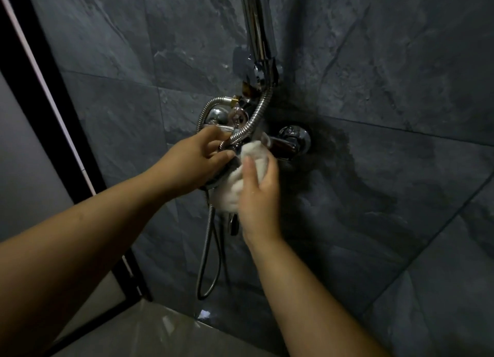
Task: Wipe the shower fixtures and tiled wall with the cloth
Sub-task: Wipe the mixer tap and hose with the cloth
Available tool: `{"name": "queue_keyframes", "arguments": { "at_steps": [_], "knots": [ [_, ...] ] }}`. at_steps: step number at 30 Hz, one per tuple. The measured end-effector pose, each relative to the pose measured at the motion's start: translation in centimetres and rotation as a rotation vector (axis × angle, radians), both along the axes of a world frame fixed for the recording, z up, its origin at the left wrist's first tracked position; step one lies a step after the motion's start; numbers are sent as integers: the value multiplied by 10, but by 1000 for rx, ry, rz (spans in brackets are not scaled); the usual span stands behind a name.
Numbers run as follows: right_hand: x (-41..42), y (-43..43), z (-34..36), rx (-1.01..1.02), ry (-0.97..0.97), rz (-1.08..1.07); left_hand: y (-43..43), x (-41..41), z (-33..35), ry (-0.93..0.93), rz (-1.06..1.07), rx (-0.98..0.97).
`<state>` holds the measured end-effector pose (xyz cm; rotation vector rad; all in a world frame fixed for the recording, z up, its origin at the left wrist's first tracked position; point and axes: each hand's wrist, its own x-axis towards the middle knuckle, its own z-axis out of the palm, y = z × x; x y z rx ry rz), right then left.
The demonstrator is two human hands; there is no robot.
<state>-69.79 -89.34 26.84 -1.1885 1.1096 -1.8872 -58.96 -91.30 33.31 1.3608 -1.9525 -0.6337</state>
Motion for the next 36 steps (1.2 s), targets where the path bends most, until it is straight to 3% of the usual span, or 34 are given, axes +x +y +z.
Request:
{"name": "queue_keyframes", "arguments": {
  "at_steps": [6,10,13,17,21,27,30,33,36],
  "knots": [
    [-22,16,-22,46,210,50,1,1,-2,-5,1,-36],
    [-34,2,-9,-102,292,-249,-2,2,-8,53,-17,-33],
    [-8,-11,0,-93,367,-152,-5,3,-13,98,-52,-48],
    [2,-8,-15,-71,259,-168,-11,7,-14,134,-87,-57],
    [-17,-7,-20,-9,299,-260,-16,11,-20,136,-123,-89],
    [22,-13,2,11,36,-240,-29,24,-18,97,-249,-91],
    [36,-4,-14,59,-92,-307,-33,32,-20,173,-330,-14],
    [42,6,-32,104,-57,-356,-36,46,-27,308,-367,91],
    [46,13,-28,-13,42,-526,-43,59,-47,296,-343,163]
  ]
}}
